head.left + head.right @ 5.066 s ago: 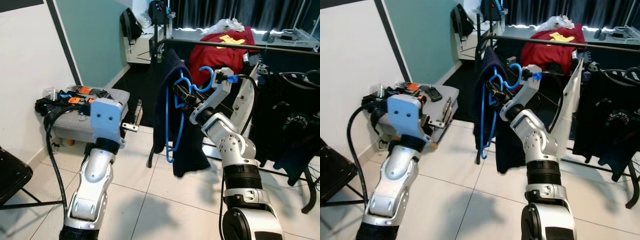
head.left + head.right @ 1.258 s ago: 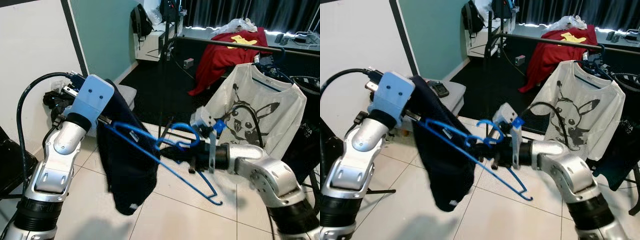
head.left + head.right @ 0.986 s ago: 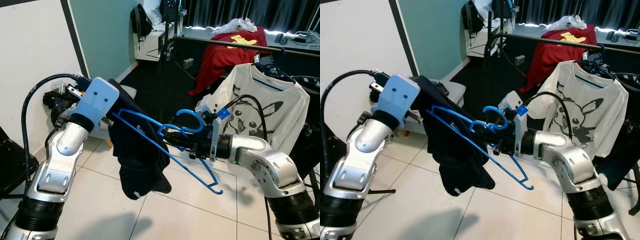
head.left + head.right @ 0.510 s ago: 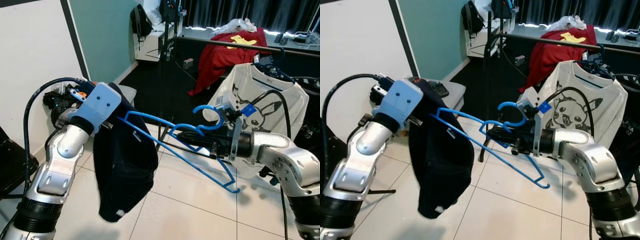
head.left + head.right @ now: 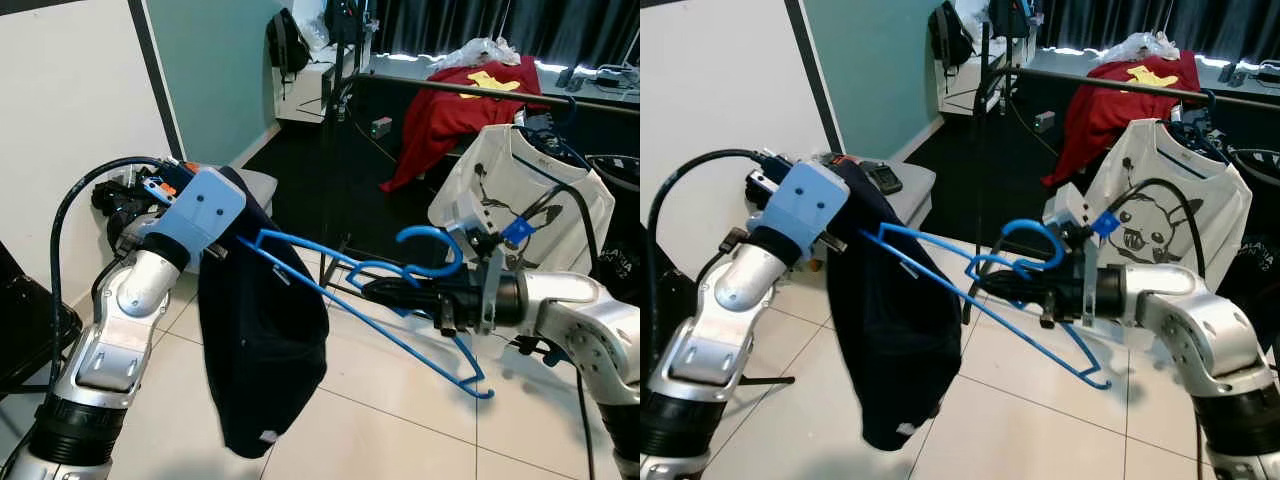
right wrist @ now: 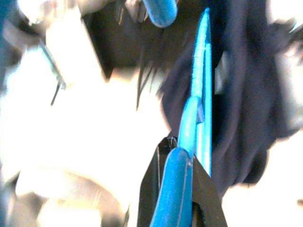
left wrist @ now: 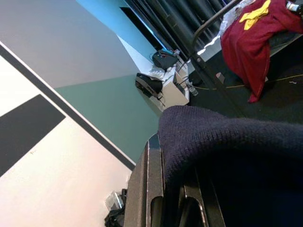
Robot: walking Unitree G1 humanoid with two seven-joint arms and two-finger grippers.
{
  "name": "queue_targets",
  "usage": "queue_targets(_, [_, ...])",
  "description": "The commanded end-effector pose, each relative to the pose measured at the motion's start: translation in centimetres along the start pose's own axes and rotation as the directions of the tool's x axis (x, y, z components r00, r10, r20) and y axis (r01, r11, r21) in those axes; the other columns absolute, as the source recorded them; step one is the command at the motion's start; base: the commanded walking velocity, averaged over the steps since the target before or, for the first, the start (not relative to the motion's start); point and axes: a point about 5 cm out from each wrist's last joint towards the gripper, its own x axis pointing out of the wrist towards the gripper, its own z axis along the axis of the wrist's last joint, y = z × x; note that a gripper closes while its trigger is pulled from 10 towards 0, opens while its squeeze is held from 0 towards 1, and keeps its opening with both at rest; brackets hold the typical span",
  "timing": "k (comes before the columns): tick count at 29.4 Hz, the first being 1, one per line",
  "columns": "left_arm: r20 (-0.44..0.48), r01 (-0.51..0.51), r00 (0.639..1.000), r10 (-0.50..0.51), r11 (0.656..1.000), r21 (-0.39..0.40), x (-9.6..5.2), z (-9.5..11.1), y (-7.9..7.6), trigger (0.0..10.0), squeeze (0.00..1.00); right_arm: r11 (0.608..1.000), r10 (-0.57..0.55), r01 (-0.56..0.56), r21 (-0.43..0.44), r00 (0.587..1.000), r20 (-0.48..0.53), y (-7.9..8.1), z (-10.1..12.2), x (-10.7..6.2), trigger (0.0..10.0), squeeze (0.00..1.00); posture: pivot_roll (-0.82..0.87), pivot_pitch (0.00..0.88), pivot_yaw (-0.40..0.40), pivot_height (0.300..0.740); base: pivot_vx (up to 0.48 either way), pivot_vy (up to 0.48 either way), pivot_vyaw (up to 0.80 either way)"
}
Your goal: Hang hanger
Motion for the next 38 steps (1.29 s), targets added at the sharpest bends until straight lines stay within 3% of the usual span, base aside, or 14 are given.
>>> queue_targets(1, [-0.019, -0.010, 1.000, 0.010, 1.000, 0.026, -0.2, -0.5, 0.4, 0.0, 0.00, 0.999, 0.033, -0.033, 0.000, 0.998, -0.045, 0.5, -0.7, 0.2, 10.0, 0.00, -0.07, 0.017, 0.015, 0.740, 0.000, 0.000, 0.00])
queue_targets(7, [-0.018, -0.011, 1.000, 0.011, 1.000, 0.025, -0.1, -0.5, 0.3, 0.0, 0.00, 1.000, 0.027, -0.027, 0.000, 1.000, -0.006, 0.4, -0.1, -0.1, 10.0, 0.00, -0.08, 0.017, 0.016, 0.740, 0.000, 0.000, 0.00])
queue_targets(10, [-0.014, -0.010, 1.000, 0.011, 1.000, 0.020, -0.1, -0.4, 0.2, 0.0, 0.00, 1.000, -0.019, 0.019, -0.012, 0.998, 0.065, -0.3, 0.9, -0.6, 10.0, 0.00, -0.08, 0.015, 0.017, 0.740, 0.000, 0.000, 0.00])
queue_targets(14, [-0.014, -0.011, 1.000, 0.012, 1.000, 0.020, -0.1, -0.5, 0.2, 0.0, 0.00, 1.000, 0.010, -0.008, -0.011, 0.993, 0.119, 0.0, 1.7, -1.0, 10.0, 0.00, -0.08, 0.016, 0.019, 0.740, 0.000, 0.000, 0.00])
queue_targets(17, [-0.015, -0.010, 1.000, 0.011, 1.000, 0.020, -0.2, -0.5, 0.2, 0.0, 0.00, 1.000, 0.026, -0.024, -0.012, 0.991, 0.133, 0.3, 1.9, -1.3, 10.0, 0.00, -0.08, 0.016, 0.017, 0.740, 0.000, 0.000, 0.00])
queue_targets(21, [-0.017, -0.006, 1.000, 0.006, 1.000, 0.020, -0.2, -0.6, 0.1, 0.0, 0.00, 0.999, -0.044, 0.048, -0.027, 0.991, 0.126, -0.5, 2.0, -1.7, 10.0, 0.00, -0.08, 0.016, 0.017, 0.740, 0.000, 0.000, 0.00])
queue_targets(28, [-0.005, 0.002, 1.000, -0.002, 1.000, 0.007, 0.0, -0.2, -0.3, 0.0, 0.00, 0.998, -0.060, 0.064, -0.028, 0.991, 0.122, -0.6, 1.9, -1.1, 10.0, 0.00, -0.08, 0.016, 0.016, 0.740, 0.000, 0.000, 0.00])
queue_targets(33, [0.000, 0.026, 1.000, -0.026, 0.999, -0.021, 0.1, 0.4, -1.4, 0.0, 0.00, 0.998, -0.059, 0.060, -0.001, 0.992, 0.109, -0.7, 1.6, 0.5, 10.0, 0.00, -0.07, 0.015, 0.013, 0.740, 0.000, 0.000, 0.00])
queue_targets(38, [-0.044, 0.021, 0.999, -0.021, 1.000, -0.012, 0.0, -0.3, -1.3, 0.0, 0.00, 0.999, -0.031, 0.032, -0.006, 0.989, 0.143, -0.3, 2.1, 0.1, 10.0, 0.00, -0.08, 0.016, 0.014, 0.740, 0.000, 0.000, 0.00])
